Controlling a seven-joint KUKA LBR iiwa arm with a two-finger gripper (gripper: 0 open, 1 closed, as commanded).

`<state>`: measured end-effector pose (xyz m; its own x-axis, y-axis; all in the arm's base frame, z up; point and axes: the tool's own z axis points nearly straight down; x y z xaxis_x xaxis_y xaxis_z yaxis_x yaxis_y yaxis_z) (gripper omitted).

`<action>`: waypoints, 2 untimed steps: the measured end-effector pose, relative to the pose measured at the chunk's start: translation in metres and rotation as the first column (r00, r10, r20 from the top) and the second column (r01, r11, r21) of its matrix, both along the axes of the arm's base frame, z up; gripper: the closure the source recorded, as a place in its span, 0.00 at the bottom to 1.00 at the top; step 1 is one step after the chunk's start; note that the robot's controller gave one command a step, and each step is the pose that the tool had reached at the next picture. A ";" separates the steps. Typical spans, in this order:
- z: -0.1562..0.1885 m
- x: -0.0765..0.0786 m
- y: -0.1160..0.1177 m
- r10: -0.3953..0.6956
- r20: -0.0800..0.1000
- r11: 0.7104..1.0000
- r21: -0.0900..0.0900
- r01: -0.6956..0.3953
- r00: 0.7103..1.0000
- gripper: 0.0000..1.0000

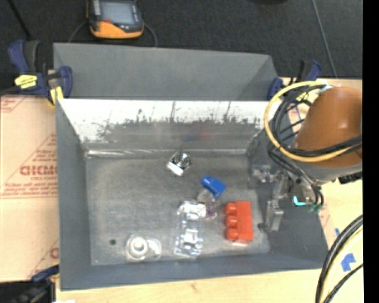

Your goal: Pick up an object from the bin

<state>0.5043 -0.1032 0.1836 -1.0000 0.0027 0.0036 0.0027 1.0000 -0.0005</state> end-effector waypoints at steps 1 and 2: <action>-0.113 0.014 0.004 0.240 0.003 0.971 -0.002 -0.240 0.971 0.00; -0.109 0.018 0.005 0.242 0.020 0.970 -0.006 -0.242 0.970 1.00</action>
Offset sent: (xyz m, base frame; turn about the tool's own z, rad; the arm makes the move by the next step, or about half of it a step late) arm 0.0129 0.0052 -0.1136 -0.2426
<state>0.5226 -0.0983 0.0744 -0.9708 -0.2394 -0.0163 -0.2394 0.9709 -0.0060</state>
